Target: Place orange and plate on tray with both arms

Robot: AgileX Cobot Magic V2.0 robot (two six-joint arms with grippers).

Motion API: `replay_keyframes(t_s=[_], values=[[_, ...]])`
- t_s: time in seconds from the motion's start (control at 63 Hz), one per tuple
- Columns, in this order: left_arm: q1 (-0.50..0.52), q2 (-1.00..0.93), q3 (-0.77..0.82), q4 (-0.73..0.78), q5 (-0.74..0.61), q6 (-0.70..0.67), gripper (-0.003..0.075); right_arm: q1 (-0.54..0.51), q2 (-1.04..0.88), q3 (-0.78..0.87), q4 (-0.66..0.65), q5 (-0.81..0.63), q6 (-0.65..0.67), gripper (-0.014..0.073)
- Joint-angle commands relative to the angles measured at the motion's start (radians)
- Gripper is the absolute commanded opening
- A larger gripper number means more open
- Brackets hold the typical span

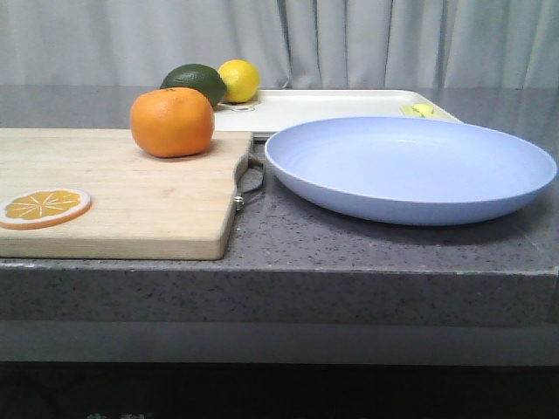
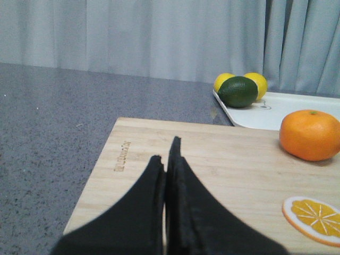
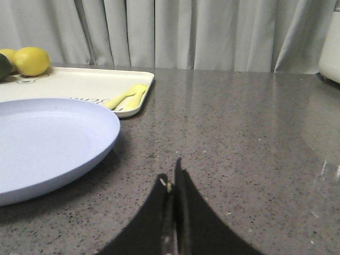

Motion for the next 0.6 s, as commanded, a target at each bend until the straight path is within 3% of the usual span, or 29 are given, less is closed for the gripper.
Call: replay_keyframes(t_s=[0.0,0.175,0.317,0.587], values=[[-0.006,-0.019,-0.018,-0.005,-0.111,-0.007,-0.0018,-0.005,-0.024,-0.036,0.002,-0.079,-0.010,-0.0068],[-0.006,-0.016,-0.168,-0.005,-0.024,-0.007,-0.0018,-0.005,-0.023,-0.168,0.002,0.044,-0.010,-0.0068],[-0.006,0.003,-0.348,-0.005,0.140,-0.007,-0.0018,-0.005,-0.003,-0.331,0.001,0.159,-0.010,-0.0068],[-0.006,0.180,-0.670,0.001,0.367,-0.003,-0.0018,-0.005,0.209,-0.617,0.001,0.294,-0.010,-0.0068]])
